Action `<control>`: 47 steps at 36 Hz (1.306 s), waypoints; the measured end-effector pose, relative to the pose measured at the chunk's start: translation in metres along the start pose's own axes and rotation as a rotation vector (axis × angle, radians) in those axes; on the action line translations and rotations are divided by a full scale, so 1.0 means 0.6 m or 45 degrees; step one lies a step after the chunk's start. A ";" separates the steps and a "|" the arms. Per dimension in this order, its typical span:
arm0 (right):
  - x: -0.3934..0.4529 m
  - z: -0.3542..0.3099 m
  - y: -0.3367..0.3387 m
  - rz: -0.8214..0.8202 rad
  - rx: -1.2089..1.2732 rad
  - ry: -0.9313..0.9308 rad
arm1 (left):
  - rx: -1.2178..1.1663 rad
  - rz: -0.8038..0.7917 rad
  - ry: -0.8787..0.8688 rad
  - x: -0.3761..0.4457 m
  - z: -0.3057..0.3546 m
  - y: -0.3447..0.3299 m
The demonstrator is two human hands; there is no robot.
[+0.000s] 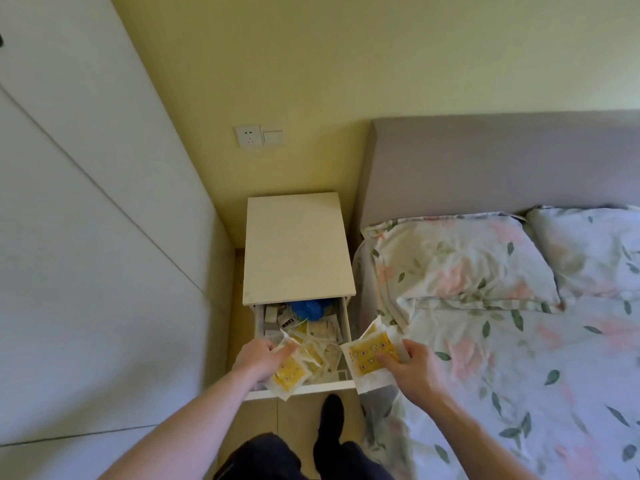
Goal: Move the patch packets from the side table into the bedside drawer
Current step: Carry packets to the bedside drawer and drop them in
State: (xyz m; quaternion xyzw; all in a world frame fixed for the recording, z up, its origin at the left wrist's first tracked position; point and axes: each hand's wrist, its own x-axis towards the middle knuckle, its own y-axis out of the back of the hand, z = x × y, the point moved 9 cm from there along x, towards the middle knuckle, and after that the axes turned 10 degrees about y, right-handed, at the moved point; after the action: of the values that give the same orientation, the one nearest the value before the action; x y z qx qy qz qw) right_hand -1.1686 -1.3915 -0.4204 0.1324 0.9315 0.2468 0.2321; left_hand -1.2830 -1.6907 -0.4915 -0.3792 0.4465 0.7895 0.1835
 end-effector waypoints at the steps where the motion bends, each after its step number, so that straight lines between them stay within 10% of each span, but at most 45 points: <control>1: 0.014 0.000 0.000 -0.028 -0.014 -0.009 | 0.016 0.001 0.005 0.011 0.004 0.003; 10: 0.106 0.003 -0.016 -0.156 -0.067 -0.045 | 0.036 0.111 0.209 0.065 -0.060 0.016; 25: 0.156 0.014 -0.051 -0.236 -0.246 -0.116 | -0.380 -0.368 0.387 0.121 -0.038 -0.025; 47: 0.247 0.032 -0.288 -0.520 -0.193 -0.177 | -0.523 -0.041 0.255 0.093 -0.124 0.065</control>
State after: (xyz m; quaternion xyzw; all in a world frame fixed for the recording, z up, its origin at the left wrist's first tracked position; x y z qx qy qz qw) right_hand -1.3091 -1.4758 -0.5800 -0.0599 0.8995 0.2543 0.3503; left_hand -1.3115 -1.7769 -0.5351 -0.4922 0.2863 0.8191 0.0700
